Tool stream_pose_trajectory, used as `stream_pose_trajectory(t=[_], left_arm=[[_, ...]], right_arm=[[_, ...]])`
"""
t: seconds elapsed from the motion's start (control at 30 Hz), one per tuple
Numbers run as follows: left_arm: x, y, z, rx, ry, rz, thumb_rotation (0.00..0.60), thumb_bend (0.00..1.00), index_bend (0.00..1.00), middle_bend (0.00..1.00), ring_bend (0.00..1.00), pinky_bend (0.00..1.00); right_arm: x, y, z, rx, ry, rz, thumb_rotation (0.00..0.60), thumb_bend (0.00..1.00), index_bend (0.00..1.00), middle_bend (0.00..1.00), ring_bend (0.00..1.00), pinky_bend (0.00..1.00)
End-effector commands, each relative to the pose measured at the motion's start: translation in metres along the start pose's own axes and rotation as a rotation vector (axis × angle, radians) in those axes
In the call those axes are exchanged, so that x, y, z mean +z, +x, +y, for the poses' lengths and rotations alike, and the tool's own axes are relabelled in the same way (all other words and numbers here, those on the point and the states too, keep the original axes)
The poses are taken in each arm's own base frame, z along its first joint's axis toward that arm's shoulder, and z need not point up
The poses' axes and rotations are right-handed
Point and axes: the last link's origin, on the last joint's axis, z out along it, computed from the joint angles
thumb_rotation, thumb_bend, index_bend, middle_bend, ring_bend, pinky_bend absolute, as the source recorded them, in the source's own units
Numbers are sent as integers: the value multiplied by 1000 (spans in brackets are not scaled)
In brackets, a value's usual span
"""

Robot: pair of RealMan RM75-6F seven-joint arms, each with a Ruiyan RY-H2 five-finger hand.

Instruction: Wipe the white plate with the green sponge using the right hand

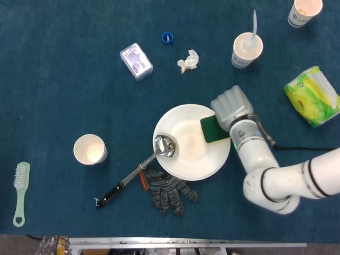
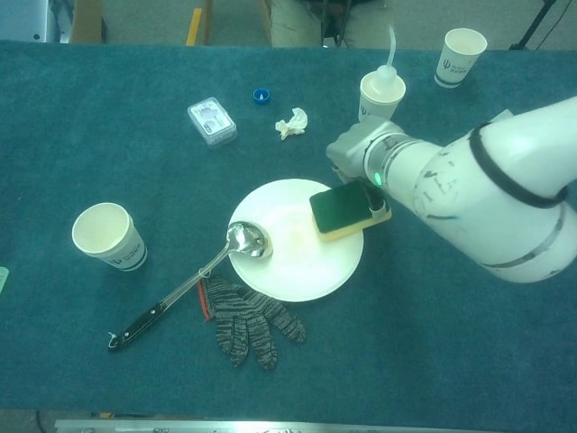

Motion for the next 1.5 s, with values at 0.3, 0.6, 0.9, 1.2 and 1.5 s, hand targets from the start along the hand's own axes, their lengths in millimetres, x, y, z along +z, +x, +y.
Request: stream_pose_trajectory(t=[0.3,0.6,0.9,1.2,1.5], left_arm=[[1,1,2,3,-6,3,600,388,301,205,47,87],[2,1,5,9,-13,-1,600,388,301,205,47,87],[3,-1,5,15,-7,-7,600,388,301,205,47,87],[10,5,3,39,-3,4,600,387,301,205,47,87],[22,8,5,62,-19,9,600,388,301,205,47,87]], right_arm=[[-19,-19,51,169,8,21,600,118,447,341,256,467],[-22,-48,78,248,10,7,600,119,341,324,256,473],[-20,-61,91,318,23,3,600,118,77,160,114,426],[-36,-54,117,549,57,217,600,118,0,64,32,362],[-61,-76,147,614,19,359,600,118,0,65,31,361]])
